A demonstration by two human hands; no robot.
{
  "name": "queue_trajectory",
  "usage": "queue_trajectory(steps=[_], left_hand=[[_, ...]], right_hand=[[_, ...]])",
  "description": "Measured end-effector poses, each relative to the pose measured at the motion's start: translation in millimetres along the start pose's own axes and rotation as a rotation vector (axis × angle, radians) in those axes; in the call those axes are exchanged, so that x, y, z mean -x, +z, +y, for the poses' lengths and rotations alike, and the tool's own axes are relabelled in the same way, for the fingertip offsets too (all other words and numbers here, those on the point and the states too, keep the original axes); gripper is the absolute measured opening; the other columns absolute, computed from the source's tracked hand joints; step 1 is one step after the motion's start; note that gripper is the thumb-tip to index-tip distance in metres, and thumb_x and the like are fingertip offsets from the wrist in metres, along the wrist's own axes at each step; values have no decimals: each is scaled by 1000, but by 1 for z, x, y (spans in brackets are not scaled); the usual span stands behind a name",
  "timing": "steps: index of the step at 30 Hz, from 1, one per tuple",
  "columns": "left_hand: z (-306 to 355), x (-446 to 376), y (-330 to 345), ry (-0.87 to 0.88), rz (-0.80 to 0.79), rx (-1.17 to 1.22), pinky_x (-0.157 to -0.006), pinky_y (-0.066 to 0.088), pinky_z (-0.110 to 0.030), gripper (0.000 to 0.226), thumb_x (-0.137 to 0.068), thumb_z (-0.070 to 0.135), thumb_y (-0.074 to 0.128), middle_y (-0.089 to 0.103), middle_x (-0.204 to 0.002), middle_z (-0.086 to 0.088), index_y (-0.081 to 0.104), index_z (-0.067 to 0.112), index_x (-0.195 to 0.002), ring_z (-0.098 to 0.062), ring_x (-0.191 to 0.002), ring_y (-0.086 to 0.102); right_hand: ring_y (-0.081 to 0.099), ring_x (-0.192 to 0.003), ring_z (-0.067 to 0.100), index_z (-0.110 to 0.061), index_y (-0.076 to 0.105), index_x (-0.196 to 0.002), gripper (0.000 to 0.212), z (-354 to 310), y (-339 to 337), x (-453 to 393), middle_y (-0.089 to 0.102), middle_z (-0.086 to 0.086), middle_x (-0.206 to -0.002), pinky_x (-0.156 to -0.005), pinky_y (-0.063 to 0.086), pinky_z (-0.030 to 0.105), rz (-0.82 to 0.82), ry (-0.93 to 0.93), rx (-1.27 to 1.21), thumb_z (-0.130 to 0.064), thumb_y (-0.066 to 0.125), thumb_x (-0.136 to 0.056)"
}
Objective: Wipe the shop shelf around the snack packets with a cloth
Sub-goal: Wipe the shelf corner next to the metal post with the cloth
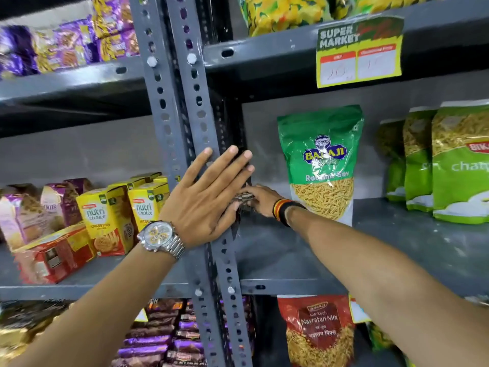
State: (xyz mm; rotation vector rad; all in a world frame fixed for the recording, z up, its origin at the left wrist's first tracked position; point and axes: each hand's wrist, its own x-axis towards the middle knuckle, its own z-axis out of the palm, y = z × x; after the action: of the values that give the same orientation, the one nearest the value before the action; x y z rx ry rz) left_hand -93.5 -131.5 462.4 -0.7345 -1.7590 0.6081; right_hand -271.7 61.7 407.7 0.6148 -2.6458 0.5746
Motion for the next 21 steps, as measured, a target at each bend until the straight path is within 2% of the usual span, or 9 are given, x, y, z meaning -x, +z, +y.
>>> queue_trajectory(steps=[4,8,11,15,18,20,21], left_hand=[[0,0,3,-2,27,-13,-126,11,-57,67,-101,36,34,16,-171,-9,21,10,-162,-28,-158,11],[2,-1,2,-4,26,-19,-127,7,-55,67,-101,36,33,15,-170,-9,22,10,-162,-28,-158,10],[1,-1,0,-10,19,-30,-127,5,-55,67,-102,36,33,14,-171,-9,21,10,-162,-28,-158,9],[2,1,-1,-4,1,-28,-126,8,-57,67,-102,36,33,14,-171,-9,20,10,-162,-28,-158,8],[2,0,-1,-5,-11,-27,-126,9,-57,67,-102,36,35,13,-171,-9,19,10,-162,-29,-158,8],[3,-1,-1,-10,-14,-24,-126,8,-57,68,-102,36,35,12,-171,-9,19,11,-163,-28,-158,7],[3,-1,-1,-11,-15,-20,-126,8,-57,67,-102,37,34,12,-171,-9,19,11,-163,-28,-158,7]], right_hand=[[53,-121,34,-48,53,-122,41,26,23,-23,56,2,-133,-102,43,46,-52,73,78,-26,55,-87],[54,-122,34,-51,55,-118,40,36,45,-28,59,3,-131,-103,41,47,-66,145,47,-25,52,-88],[58,-121,25,-40,62,-121,37,23,41,-13,62,1,-131,-100,43,30,-159,52,-80,-20,57,-91],[53,-110,7,-13,63,-128,38,-1,12,49,62,8,-126,-89,36,8,-256,-200,-228,0,55,-93],[58,-99,-8,-15,63,-128,37,-3,-22,94,62,-4,-118,-86,39,4,-388,-260,-282,-6,61,-92],[58,-91,-20,-15,63,-128,36,-3,-38,94,64,-8,-116,-81,40,-1,-364,-243,-339,-6,62,-92],[58,-90,-21,-15,64,-127,37,-3,-39,88,66,-7,-116,-81,41,0,-308,-214,-368,-2,60,-92]])
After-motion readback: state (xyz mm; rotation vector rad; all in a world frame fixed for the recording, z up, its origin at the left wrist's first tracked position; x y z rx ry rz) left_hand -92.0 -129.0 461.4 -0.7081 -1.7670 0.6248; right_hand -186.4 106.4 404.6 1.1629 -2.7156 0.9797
